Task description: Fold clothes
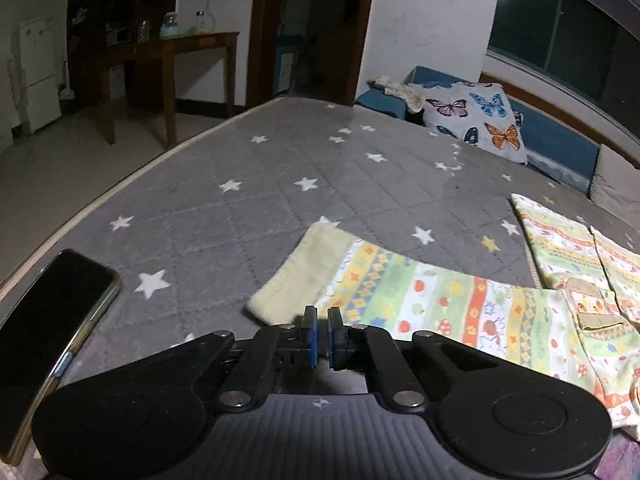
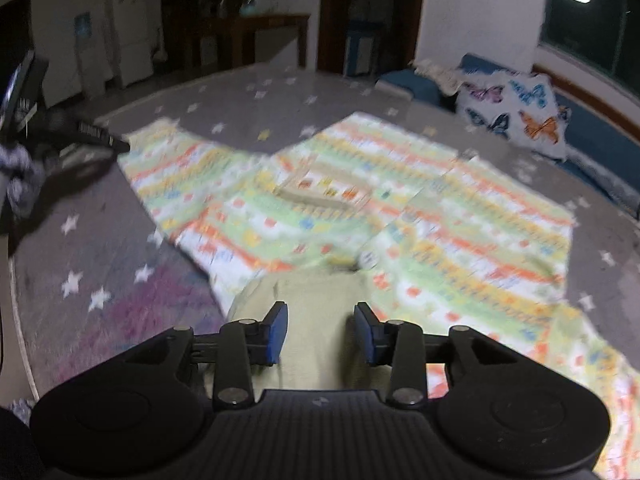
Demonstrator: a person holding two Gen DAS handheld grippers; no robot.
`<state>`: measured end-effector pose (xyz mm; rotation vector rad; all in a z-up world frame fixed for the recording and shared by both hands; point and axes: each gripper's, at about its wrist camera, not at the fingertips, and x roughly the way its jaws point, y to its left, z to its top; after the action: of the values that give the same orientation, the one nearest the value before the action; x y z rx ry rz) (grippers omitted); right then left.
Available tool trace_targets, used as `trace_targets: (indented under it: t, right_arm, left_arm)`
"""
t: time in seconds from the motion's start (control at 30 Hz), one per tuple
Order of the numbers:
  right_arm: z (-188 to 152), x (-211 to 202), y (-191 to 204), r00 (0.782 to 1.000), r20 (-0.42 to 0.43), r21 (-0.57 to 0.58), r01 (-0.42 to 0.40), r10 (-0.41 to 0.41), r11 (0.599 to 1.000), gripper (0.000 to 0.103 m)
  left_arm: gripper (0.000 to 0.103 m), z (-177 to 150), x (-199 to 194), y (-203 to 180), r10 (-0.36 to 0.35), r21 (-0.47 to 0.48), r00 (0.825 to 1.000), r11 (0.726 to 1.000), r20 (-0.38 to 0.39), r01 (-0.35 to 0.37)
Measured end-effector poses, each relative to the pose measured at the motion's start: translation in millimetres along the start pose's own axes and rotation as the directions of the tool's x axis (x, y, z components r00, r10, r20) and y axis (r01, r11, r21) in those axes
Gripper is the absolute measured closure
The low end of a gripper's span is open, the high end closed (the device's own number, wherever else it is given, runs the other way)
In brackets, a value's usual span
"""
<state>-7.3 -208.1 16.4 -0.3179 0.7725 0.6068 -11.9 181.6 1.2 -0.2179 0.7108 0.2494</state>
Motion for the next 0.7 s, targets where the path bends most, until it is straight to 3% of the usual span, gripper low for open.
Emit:
trace_targets:
  t: [0.03,0.1,0.17,0.2,0.43,0.57,0.7]
  right_arm:
    - [-2.8,2.4,2.6,1.000,-0.005,-0.007,-0.001,0.001,1.000,0.066]
    - [-4.2,0.1,4.9,1.000,-0.006,-0.020,0.000,0.000,1.000,0.065]
    - [-4.4,-1.3,4.4,1.000,-0.009,-0.016,-0.005,0.005,1.000,0.063]
    - [-4.5,-1.7,4.1,1.000,-0.008,-0.014,-0.005,0.005,1.000,0.062]
    - [-6.1,-4.1,2.5,1.000,-0.002,-0.002,-0.002,0.002,1.000,0.060]
    - [-7.0,-5.5,1.6,1.000,0.002,0.005,0.000,0.000,1.000,0.059]
    - [-5.5,-8.5,1.4,1.000,0.015,0.012,0.001,-0.001,1.000,0.056]
  left_arm:
    - [0.095,-0.1,-2.1,1.5,-0.001,-0.001,1.000,1.000,0.004,0.001]
    - [0.080,0.0,-5.6,2.7,-0.015,-0.002,1.000,1.000,0.009,0.015]
    - [0.033,0.2,-8.1,1.6,-0.020,-0.008,1.000,1.000,0.018,0.021]
    - [0.028,0.6,-8.7,0.2,-0.005,-0.007,1.000,1.000,0.029,0.005]
    - [0.027,3.2,-0.7,0.4,0.049,-0.038,0.998,0.998,0.033,-0.048]
    - [0.040,2.9,3.0,1.2,0.060,-0.041,0.998,0.997,0.031,-0.058]
    - [0.045,2.7,6.7,1.9,0.070,-0.045,0.997,0.997,0.028,-0.069]
